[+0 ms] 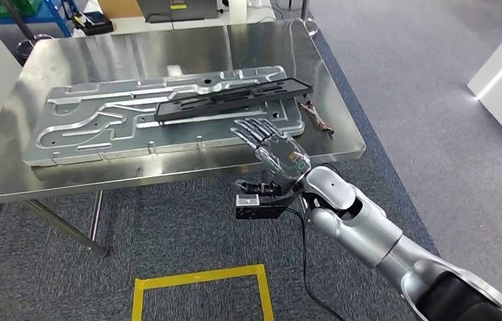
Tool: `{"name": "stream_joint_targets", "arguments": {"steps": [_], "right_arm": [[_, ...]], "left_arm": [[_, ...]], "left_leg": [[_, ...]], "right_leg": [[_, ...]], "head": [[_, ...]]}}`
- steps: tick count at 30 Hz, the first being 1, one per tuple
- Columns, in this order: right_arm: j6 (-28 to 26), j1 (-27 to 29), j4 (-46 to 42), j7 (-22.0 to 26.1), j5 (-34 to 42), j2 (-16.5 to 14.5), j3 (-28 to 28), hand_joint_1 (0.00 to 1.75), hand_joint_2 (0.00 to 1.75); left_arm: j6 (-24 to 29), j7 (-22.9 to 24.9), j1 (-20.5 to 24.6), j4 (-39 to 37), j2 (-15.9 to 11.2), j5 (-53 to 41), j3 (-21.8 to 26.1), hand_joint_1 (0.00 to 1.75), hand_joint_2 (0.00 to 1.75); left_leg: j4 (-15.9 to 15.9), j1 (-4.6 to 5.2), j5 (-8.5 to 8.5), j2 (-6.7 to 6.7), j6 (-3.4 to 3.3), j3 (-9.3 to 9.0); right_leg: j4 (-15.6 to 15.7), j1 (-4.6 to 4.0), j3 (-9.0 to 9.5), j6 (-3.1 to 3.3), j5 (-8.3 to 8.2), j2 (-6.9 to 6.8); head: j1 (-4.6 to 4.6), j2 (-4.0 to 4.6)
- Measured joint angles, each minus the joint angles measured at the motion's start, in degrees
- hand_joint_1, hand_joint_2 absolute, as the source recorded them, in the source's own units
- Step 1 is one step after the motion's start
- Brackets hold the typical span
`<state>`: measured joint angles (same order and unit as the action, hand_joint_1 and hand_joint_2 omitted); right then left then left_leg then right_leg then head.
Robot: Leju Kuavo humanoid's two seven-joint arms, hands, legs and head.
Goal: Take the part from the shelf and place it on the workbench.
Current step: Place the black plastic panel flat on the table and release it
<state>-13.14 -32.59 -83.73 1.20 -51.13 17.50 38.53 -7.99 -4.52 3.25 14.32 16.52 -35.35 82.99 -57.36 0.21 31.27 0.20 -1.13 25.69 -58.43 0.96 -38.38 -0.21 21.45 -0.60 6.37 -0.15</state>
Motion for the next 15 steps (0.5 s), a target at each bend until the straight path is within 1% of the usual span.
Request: {"name": "stream_joint_targets", "arguments": {"steps": [1, 2, 3, 4, 5, 6, 7, 8, 9, 10, 11, 12, 13, 14, 15], "right_arm": [[-0.16, 0.22, -0.04, 0.19, 0.12, 0.37, -0.17, 0.0, 0.0], [-0.24, 0.46, -0.06, 0.28, 0.19, 0.67, -0.28, 0.0, 0.0], [-0.26, 0.68, -0.09, 0.28, 0.22, 0.93, -0.35, 0.0, 0.0], [-0.24, 0.9, -0.11, 0.2, 0.25, 1.24, -0.43, 0.0, 0.0], [-0.22, 1.15, -0.12, 0.11, 0.26, 1.58, -0.56, 0.0, 0.0], [-0.22, 1.47, -0.13, 0.02, 0.31, 1.95, -0.71, 0.0, 0.0], [-0.23, 1.87, -0.1, -0.01, 0.39, 2.34, -0.89, 0.0, 0.0], [-0.25, 2.31, -0.05, 0.03, 0.49, 2.71, -1.06, 0.0, 0.0], [-0.26, 2.67, 0.0, 0.07, 0.57, 2.98, -1.19, 0.0, 0.0], [-0.26, 2.88, 0.04, 0.1, 0.62, 3.15, -1.31, 0.0, 0.0], [-0.24, 2.97, 0.05, 0.1, 0.62, 3.23, -1.44, 0.0, 0.0], [-0.18, 2.97, 0.02, 0.07, 0.62, 3.26, -1.59, 0.0, 0.0], [-0.11, 2.97, -0.06, 0.0, 0.61, 3.28, -1.76, 0.0, 0.0], [-0.05, 3.0, -0.14, -0.05, 0.61, 3.35, -1.96, 0.0, 0.0], [-0.01, 3.09, -0.21, -0.07, 0.64, 3.54, -2.16, 0.0, 0.0]], "left_arm": [[-0.09, -0.01, 0.0, 0.02, 0.04, 0.05, 0.01, 0.0, 0.0], [-0.19, -0.02, -0.01, 0.02, 0.09, 0.1, 0.01, 0.0, 0.0], [-0.3, -0.02, 0.0, 0.02, 0.14, 0.14, 0.02, 0.0, 0.0], [-0.39, -0.03, 0.03, 0.02, 0.19, 0.18, 0.02, 0.0, 0.0], [-0.46, -0.03, 0.06, 0.02, 0.24, 0.19, 0.02, 0.0, 0.0], [-0.52, -0.04, 0.08, 0.02, 0.26, 0.2, 0.02, 0.0, 0.0], [-0.56, -0.04, 0.06, 0.02, 0.27, 0.2, 0.02, 0.0, 0.0], [-0.61, -0.06, 0.03, 0.02, 0.28, 0.2, 0.02, 0.0, 0.0], [-0.66, -0.07, 0.01, 0.02, 0.28, 0.2, 0.03, 0.0, 0.0], [-0.74, -0.08, 0.0, 0.02, 0.28, 0.21, 0.03, 0.0, 0.0], [-0.81, -0.09, 0.04, 0.02, 0.28, 0.21, 0.03, 0.0, 0.0], [-0.86, -0.09, 0.11, 0.01, 0.28, 0.22, 0.03, 0.0, 0.0], [-0.9, -0.09, 0.18, 0.01, 0.3, 0.23, 0.03, 0.0, 0.0], [-0.9, -0.1, 0.23, 0.01, 0.31, 0.23, 0.03, 0.0, 0.0], [-0.88, -0.12, 0.25, 0.0, 0.32, 0.26, 0.03, 0.0, 0.0]], "left_leg": [[0.99, 0.14, -0.1, -0.01, -0.26, -0.13], [1.18, 0.09, -0.85, 0.08, -0.64, 0.35], [1.53, 0.01, -1.72, 0.2, -1.13, 0.81], [1.85, -0.1, -2.7, 0.34, -1.63, 1.48], [2.05, -0.2, -3.65, 0.49, -2.05, 2.3], [2.03, -0.08, -4.44, 0.53, -2.34, 3.27], [1.93, 0.01, -5.2, 0.56, -2.48, 4.32], [1.76, 0.09, -5.93, 0.57, -2.48, 5.42], [1.49, 0.15, -6.61, 0.56, -2.43, 6.57], [1.1, 0.18, -7.22, 0.56, -2.32, 7.78], [0.58, 0.18, -7.74, 0.56, -2.17, 8.96], [-0.03, 0.21, -8.16, 0.56, -1.97, 10.03], [-0.68, 0.3, -8.49, 0.54, -1.77, 10.88], [-1.18, 0.39, -8.88, 0.52, -1.5, 11.47], [-1.46, 0.43, -9.28, 0.5, -1.21, 11.8]], "right_leg": [[0.38, 0.11, 0.04, -0.42, -0.7, -0.13], [0.68, 0.22, -0.02, -0.79, -1.12, -0.18], [0.45, 0.24, -0.35, -1.07, -0.48, -0.1], [-0.68, 0.26, -0.91, -1.26, 1.31, 0.0], [-3.01, 0.29, -1.68, -1.39, 4.2, 0.1], [-6.33, 0.29, -2.52, -1.51, 7.45, 0.16], [-10.09, 0.33, -3.21, -1.65, 9.85, 0.17], [-13.39, 0.33, -3.52, -1.8, 10.79, 0.17], [-15.37, 0.33, -3.21, -1.89, 10.2, 0.18], [-15.61, 0.33, -2.09, -1.93, 8.64, 0.18], [-13.76, 0.34, 0.13, -1.9, 7.02, 0.18], [-10.27, 0.32, 3.26, -1.78, 6.49, 0.19], [-5.88, 0.23, 6.6, -1.59, 7.12, 0.2], [-2.21, 0.12, 9.17, -1.36, 8.24, 0.19], [0.21, -0.04, 10.68, -1.08, 9.33, 0.17]], "head": [[0.0, 0.0], [-0.01, 0.0], [0.0, 0.0], [0.0, 0.0], [0.01, 0.0], [0.01, 0.0], [0.01, 0.0], [0.01, 0.0], [0.01, 0.0], [0.0, 0.0], [0.01, 0.0], [0.0, 0.0], [0.0, 0.0], [0.01, 0.0], [-0.01, 0.0]]}}
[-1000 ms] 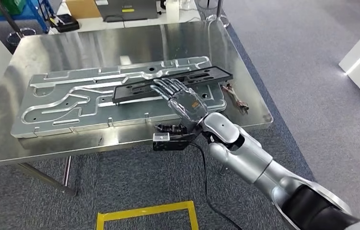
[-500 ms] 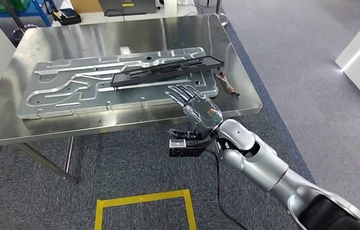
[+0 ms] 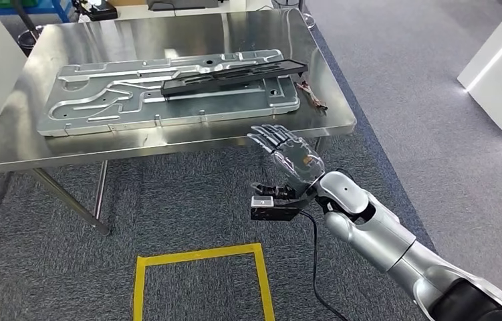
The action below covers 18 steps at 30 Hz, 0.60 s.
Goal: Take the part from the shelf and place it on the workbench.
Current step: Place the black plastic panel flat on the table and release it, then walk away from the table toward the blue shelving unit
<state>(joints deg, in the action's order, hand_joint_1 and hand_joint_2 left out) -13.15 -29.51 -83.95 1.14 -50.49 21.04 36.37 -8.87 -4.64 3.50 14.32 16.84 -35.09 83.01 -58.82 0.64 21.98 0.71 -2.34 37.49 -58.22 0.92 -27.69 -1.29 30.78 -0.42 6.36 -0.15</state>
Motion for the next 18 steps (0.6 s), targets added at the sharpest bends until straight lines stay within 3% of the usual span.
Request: {"name": "stream_joint_targets", "arguments": {"steps": [2, 3, 5, 7, 8, 9, 10, 12, 14, 15, 16, 18], "right_arm": [[-0.02, 0.42, -0.04, 0.05, 0.13, 0.58, -0.41, 0.0, 0.0], [-0.02, 0.65, -0.02, 0.08, 0.2, 0.87, -0.65, 0.0, 0.0], [-0.11, 1.3, -0.08, 0.06, 0.25, 1.4, -1.25, 0.0, 0.0], [-0.4, 2.58, -0.21, -0.04, 0.12, 2.14, -2.11, 0.0, 0.0], [-0.57, 3.51, -0.24, -0.2, -0.01, 2.58, -2.64, 0.0, 0.0], [-0.72, 4.55, -0.26, -0.37, -0.18, 3.0, -3.22, 0.0, 0.0], [-0.85, 5.62, -0.3, -0.56, -0.33, 3.34, -3.78, 0.0, 0.0], [-1.15, 7.76, -0.55, -0.79, -0.67, 3.97, -4.98, 0.0, 0.0], [-1.59, 9.94, -1.01, -1.01, -1.02, 4.61, -6.4, 0.0, 0.0], [-1.84, 11.13, -1.2, -1.17, -1.14, 4.94, -7.16, 0.0, 0.0], [-2.14, 12.54, -1.35, -1.34, -1.22, 5.28, -7.98, 0.0, 0.0], [-2.93, 16.29, -1.45, -1.54, -1.2, 6.0, -9.8, 0.0, 0.0]], "left_arm": [[0.13, -0.09, -0.11, 0.0, 0.01, 0.07, 0.01, 0.0, 0.0], [0.21, -0.14, -0.21, 0.0, 0.0, 0.1, 0.01, 0.0, 0.0], [0.36, -0.21, -0.35, 0.0, 0.0, 0.13, 0.02, 0.0, 0.0], [0.46, -0.26, -0.33, 0.0, 0.01, 0.14, 0.02, 0.0, 0.0], [0.5, -0.28, -0.3, 0.0, 0.01, 0.17, 0.02, 0.0, 0.0], [0.54, -0.31, -0.29, 0.0, 0.01, 0.25, 0.02, 0.0, 0.0], [0.57, -0.32, -0.29, 0.0, 0.01, 0.34, 0.02, 0.0, 0.0], [0.6, -0.32, -0.21, 0.01, 0.01, 0.51, 0.02, 0.0, 0.0], [0.63, -0.32, -0.02, 0.02, 0.0, 0.63, 0.03, 0.0, 0.0], [0.7, -0.32, 0.06, 0.02, 0.0, 0.74, 0.03, 0.0, 0.0], [0.8, -0.32, 0.09, 0.01, 0.0, 0.84, 0.04, 0.0, 0.0], [1.21, -0.31, 0.03, 0.0, 0.07, 1.04, 0.06, 0.0, 0.0]], "left_leg": [[-0.04, -0.03, -0.8, -0.08, 0.68, 0.3], [-0.33, -0.12, -0.31, -0.16, 1.06, 0.6], [-3.36, -0.34, 3.91, -0.31, 1.84, 1.79], [-9.84, -0.67, 9.76, -0.33, 2.5, 3.27], [-13.17, -0.81, 11.2, -0.32, 2.73, 3.65], [-15.44, -0.93, 11.14, -0.32, 2.88, 3.41], [-16.09, -1.04, 9.9, -0.32, 2.93, 2.4], [-11.58, -1.17, 6.98, -0.37, 2.68, -2.48], [-3.05, -0.98, 7.7, -0.49, 2.07, -8.82], [0.0, -0.8, 8.63, -0.58, 1.72, -10.72], [1.77, -0.57, 9.19, -0.65, 1.33, -11.58], [2.53, -0.52, 8.26, -0.7, 0.31, -11.01]], "right_leg": [[1.19, -0.03, 0.05, 0.66, -0.04, -0.14], [1.28, 0.07, -0.37, 1.08, -0.65, -0.23], [1.45, 0.34, -1.72, 1.87, -2.13, -0.39], [1.37, 0.33, -3.46, 2.11, -3.55, -0.4], [1.27, 0.33, -4.4, 2.02, -4.23, -0.44], [1.11, 0.34, -5.41, 1.89, -4.91, -0.47], [0.92, 0.36, -6.43, 1.74, -5.56, -0.5], [0.51, 0.39, -8.2, 1.35, -6.74, -0.53], [0.2, 0.31, -9.25, 0.73, -7.75, -0.53], [0.22, 0.3, -9.46, 0.35, -8.28, -0.57], [0.39, 0.29, -9.55, -0.1, -8.85, -0.65], [0.7, 0.48, -9.68, -0.94, -9.34, -0.71]], "head": [[0.0, 0.0], [0.0, 0.0], [0.0, 0.0], [0.0, 0.0], [0.0, 0.0], [0.0, 0.0], [0.0, 0.0], [0.0, 0.0], [0.0, 0.0], [0.01, 0.0], [0.01, -0.01], [0.01, -0.01]]}}
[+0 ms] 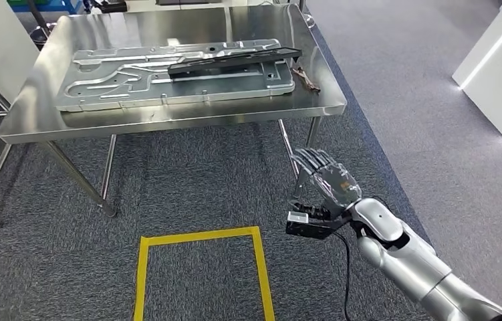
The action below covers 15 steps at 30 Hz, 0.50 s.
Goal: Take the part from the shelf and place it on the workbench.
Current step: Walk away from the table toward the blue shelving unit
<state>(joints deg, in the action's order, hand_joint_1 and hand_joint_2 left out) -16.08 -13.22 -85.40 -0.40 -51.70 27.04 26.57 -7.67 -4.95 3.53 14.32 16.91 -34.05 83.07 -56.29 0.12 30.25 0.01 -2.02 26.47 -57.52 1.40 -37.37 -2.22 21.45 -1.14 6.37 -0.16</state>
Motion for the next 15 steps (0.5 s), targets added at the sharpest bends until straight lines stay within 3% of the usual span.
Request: {"name": "stream_joint_targets", "arguments": {"steps": [1, 2, 4, 5, 6, 7, 8, 9, 10, 12, 13, 15], "right_arm": [[-0.43, 2.16, -0.01, 0.09, 0.03, 0.36, -1.14, 0.0, 0.0], [-0.79, 4.25, 0.0, 0.2, 0.01, 0.64, -2.42, 0.0, 0.0], [-1.21, 7.66, 0.02, -0.09, -0.45, 0.95, -5.19, 0.0, 0.0], [-1.32, 9.26, 0.04, -0.51, -0.74, 0.97, -6.47, 0.0, 0.0], [-1.43, 10.96, 0.07, -0.95, -0.93, 0.98, -7.62, 0.0, 0.0], [-1.57, 12.71, 0.1, -1.24, -0.97, 0.98, -8.59, 0.0, 0.0], [-1.74, 14.31, 0.14, -1.41, -0.91, 0.98, -9.42, 0.0, 0.0], [-1.95, 15.59, 0.16, -1.46, -0.86, 0.98, -10.12, 0.0, 0.0], [-2.14, 16.5, 0.14, -1.48, -0.83, 0.98, -10.75, 0.0, 0.0], [-2.37, 17.61, 0.02, -1.73, -0.64, 0.93, -11.92, 0.0, 0.0], [-2.38, 18.22, -0.04, -2.03, -0.33, 0.88, -12.41, 0.0, 0.0], [-2.37, 20.0, -0.01, -2.86, 1.0, 0.54, -13.2, 0.0, 0.0]], "left_arm": [[0.19, 0.01, -0.04, 0.0, 0.05, 0.04, 0.01, 0.0, 0.0], [0.33, 0.02, -0.09, 0.0, 0.1, 0.09, 0.01, 0.0, 0.0], [0.43, 0.07, -0.16, 0.0, 0.14, 0.31, 0.01, 0.0, 0.0], [0.47, 0.11, -0.18, 0.01, 0.14, 0.46, 0.01, 0.0, 0.0], [0.54, 0.16, -0.18, 0.01, 0.16, 0.65, 0.01, 0.0, 0.0], [0.61, 0.21, -0.18, 0.01, 0.19, 0.83, 0.01, 0.0, 0.0], [0.7, 0.24, -0.2, 0.01, 0.25, 0.92, 0.01, 0.0, 0.0], [0.77, 0.26, -0.21, 0.01, 0.33, 1.01, 0.01, 0.0, 0.0], [0.81, 0.27, -0.2, 0.0, 0.41, 1.04, 0.01, 0.0, 0.0], [1.04, 0.12, -0.08, 0.01, 0.54, 1.15, 0.02, 0.0, 0.0], [1.36, -0.17, 0.02, 0.01, 0.62, 1.27, 0.03, 0.0, 0.0], [2.01, -0.68, 0.09, 0.01, 0.81, 1.61, 0.06, 0.0, 0.0]], "left_leg": [[0.19, -0.03, -0.74, 0.02, -0.62, 0.53], [0.37, -0.09, -1.57, 0.08, -1.18, 1.21], [0.31, 0.16, -3.03, 0.23, -1.89, 3.0], [0.2, 0.33, -3.77, 0.3, -2.01, 4.01], [0.04, 0.46, -4.47, 0.35, -2.07, 5.11], [-0.21, 0.54, -5.11, 0.36, -2.06, 6.23], [-0.54, 0.58, -5.68, 0.33, -1.99, 7.32], [-0.97, 0.6, -6.18, 0.3, -1.84, 8.32], [-1.44, 0.7, -6.57, 0.31, -1.64, 9.18], [-2.29, 0.89, -7.36, 0.51, -1.1, 10.33], [-2.47, 0.91, -7.82, 0.63, -0.82, 10.63], [-2.52, 0.85, -8.68, 0.63, -0.18, 10.99]], "right_leg": [[-0.62, 0.09, -0.33, -0.27, 1.18, 0.1], [-2.29, 0.17, -0.95, -0.45, 3.57, 0.26], [-8.78, 0.23, -2.64, -0.65, 10.0, 0.51], [-12.46, 0.21, -3.24, -0.78, 12.0, 0.55], [-15.24, 0.19, -3.27, -0.86, 12.38, 0.56], [-16.51, 0.16, -2.57, -0.88, 11.35, 0.56], [-15.94, 0.12, -0.99, -0.8, 9.59, 0.57], [-13.38, 0.05, 1.61, -0.61, 8.2, 0.57], [-9.42, -0.12, 5.08, -0.36, 7.86, 0.57], [-1.36, -0.47, 10.88, 0.35, 9.63, 0.58], [0.85, -0.68, 12.22, 0.68, 10.44, 0.59], [1.85, -0.64, 11.88, 1.44, 10.14, 0.4]], "head": [[0.01, 0.0], [0.02, 0.0], [0.05, 0.0], [0.05, 0.0], [0.05, 0.01], [0.05, 0.01], [0.05, 0.01], [0.05, 0.01], [0.06, 0.01], [0.03, 0.0], [0.01, 0.0], [0.01, 0.01]]}}
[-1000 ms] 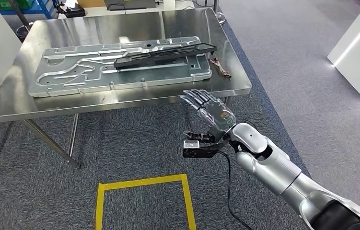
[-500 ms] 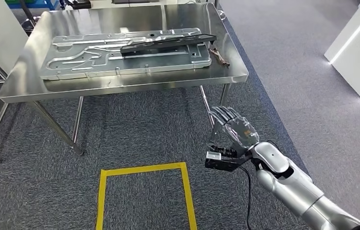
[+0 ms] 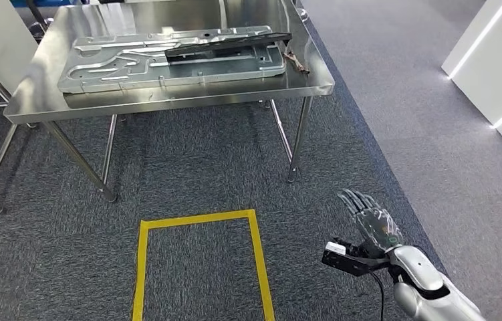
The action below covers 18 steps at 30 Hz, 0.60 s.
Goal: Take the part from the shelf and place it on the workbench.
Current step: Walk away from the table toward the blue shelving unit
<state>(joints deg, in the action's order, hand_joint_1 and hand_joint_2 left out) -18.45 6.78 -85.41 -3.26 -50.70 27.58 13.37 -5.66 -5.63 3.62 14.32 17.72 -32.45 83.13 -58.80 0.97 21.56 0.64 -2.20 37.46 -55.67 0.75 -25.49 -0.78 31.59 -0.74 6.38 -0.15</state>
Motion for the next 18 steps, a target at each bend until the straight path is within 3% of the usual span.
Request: {"name": "stream_joint_targets", "arguments": {"steps": [1, 2, 5, 6, 7, 8, 9, 10, 11, 13, 15, 16, 17, 18], "right_arm": [[-0.08, 0.93, 0.18, -0.34, 0.84, -0.36, -0.28, 0.0, 0.0], [-0.21, 1.74, 0.44, -0.56, 1.64, -0.86, -0.5, 0.0, 0.0], [-1.31, 3.61, 2.49, -0.54, 3.32, -3.07, -0.88, 0.0, 0.0], [-1.64, 4.13, 3.27, -0.46, 3.62, -3.7, -0.99, 0.0, 0.0], [-1.79, 4.53, 3.81, -0.41, 3.71, -4.09, -1.06, 0.0, 0.0], [-1.88, 4.8, 4.27, -0.39, 3.76, -4.43, -1.12, 0.0, 0.0], [-1.92, 4.99, 4.66, -0.39, 3.8, -4.73, -1.2, 0.0, 0.0], [-1.96, 5.13, 4.96, -0.39, 3.84, -4.95, -1.29, 0.0, 0.0], [-1.95, 5.25, 5.2, -0.41, 4.02, -5.14, -1.42, 0.0, 0.0], [-1.6, 5.34, 5.88, -0.67, 5.47, -5.59, -1.85, 0.0, 0.0], [-1.3, 5.32, 8.2, -0.68, 8.41, -6.73, -2.47, 0.0, 0.0], [-1.46, 5.28, 10.4, -0.18, 10.13, -7.6, -2.82, 0.0, 0.0], [-1.82, 5.24, 13.37, 0.71, 11.97, -8.61, -3.22, 0.0, 0.44], [-2.31, 5.09, 16.91, 2.02, 13.78, -9.62, -3.65, 0.0, 0.87]], "left_arm": [[0.03, 0.05, -0.05, 0.0, 0.08, 0.14, 0.01, 0.0, 0.0], [-0.06, 0.27, -0.14, 0.0, 0.11, 0.23, 0.02, 0.0, 0.0], [-0.32, 0.9, -0.18, -0.01, 0.0, 0.38, 0.02, 0.0, 0.0], [-0.34, 0.98, -0.15, -0.01, -0.06, 0.41, 0.03, 0.0, 0.0], [-0.35, 1.02, -0.13, -0.01, -0.12, 0.42, 0.03, 0.0, 0.0], [-0.35, 1.06, -0.12, -0.01, -0.16, 0.43, 0.04, 0.0, 0.0], [-0.36, 1.1, -0.09, -0.01, -0.2, 0.44, 0.04, 0.0, 0.0], [-0.36, 1.14, 0.02, -0.01, -0.23, 0.44, 0.03, 0.0, 0.0], [-0.37, 1.17, 0.14, 0.0, -0.25, 0.44, 0.03, 0.0, 0.0], [-0.33, 1.23, 0.35, 0.01, -0.29, 0.49, 0.03, 0.0, 0.0], [-0.09, 1.38, 0.35, 0.01, -0.32, 0.6, 0.04, 0.0, 0.0], [0.09, 1.45, 0.37, 0.01, -0.32, 0.64, 0.04, 0.0, 0.0], [0.31, 1.53, 0.37, 0.0, -0.31, 0.68, 0.04, 0.0, 0.0], [0.55, 1.61, 0.37, -0.01, -0.31, 0.69, 0.04, 0.0, 0.0]], "left_leg": [[-0.32, -0.06, 0.7, -0.11, 0.39, 0.27], [-1.36, -0.13, 2.54, -0.22, 0.8, 0.7], [-9.8, -0.69, 11.34, -0.29, 1.96, 2.02], [-12.75, -0.88, 12.39, -0.29, 2.23, 1.96], [-14.46, -1.03, 11.85, -0.29, 2.41, 1.37], [-14.49, -1.14, 10.23, -0.29, 2.47, 0.01], [-12.75, -1.22, 8.46, -0.3, 2.42, -2.2], [-9.31, -1.23, 7.95, -0.31, 2.24, -5.14], [-4.97, -1.15, 8.46, -0.35, 2.0, -8.32], [1.0, -0.83, 10.41, -0.44, 1.33, -11.94], [2.27, -0.66, 9.81, -0.44, 0.46, -11.86], [2.57, -0.73, 9.05, -0.35, -0.03, -11.47], [2.83, -0.83, 8.18, -0.25, -0.56, -10.84], [3.02, -0.92, 7.31, -0.17, -0.99, -10.05]], "right_leg": [[0.11, 0.13, -0.53, 0.41, -0.64, -0.15], [0.22, 0.31, -1.23, 0.84, -1.4, -0.29], [-0.03, 0.45, -4.08, 1.41, -3.66, -0.39], [-0.31, 0.45, -5.21, 1.35, -4.35, -0.41], [-0.72, 0.47, -6.41, 1.25, -4.97, -0.42], [-1.24, 0.49, -7.67, 1.11, -5.54, -0.42], [-1.82, 0.52, -8.91, 0.94, -6.07, -0.4], [-2.4, 0.53, -9.96, 0.72, -6.55, -0.38], [-2.87, 0.52, -10.75, 0.44, -6.98, -0.34], [-3.03, 0.5, -11.26, -0.3, -8.01, -0.34], [-2.43, 0.59, -11.17, -1.12, -9.13, -0.34], [-2.49, 0.65, -11.37, -1.43, -8.75, -0.26], [-3.26, 0.7, -11.79, -1.65, -7.23, -0.17], [-5.08, 0.75, -12.44, -1.79, -4.59, -0.06]], "head": [[0.0, 0.0], [0.0, 0.0], [-0.01, -0.01], [-0.02, -0.01], [-0.02, -0.01], [-0.02, 0.0], [-0.03, 0.0], [-0.03, -0.01], [-0.02, -0.01], [0.0, -0.01], [0.02, -0.01], [0.02, -0.01], [0.02, -0.01], [0.02, -0.01]]}}
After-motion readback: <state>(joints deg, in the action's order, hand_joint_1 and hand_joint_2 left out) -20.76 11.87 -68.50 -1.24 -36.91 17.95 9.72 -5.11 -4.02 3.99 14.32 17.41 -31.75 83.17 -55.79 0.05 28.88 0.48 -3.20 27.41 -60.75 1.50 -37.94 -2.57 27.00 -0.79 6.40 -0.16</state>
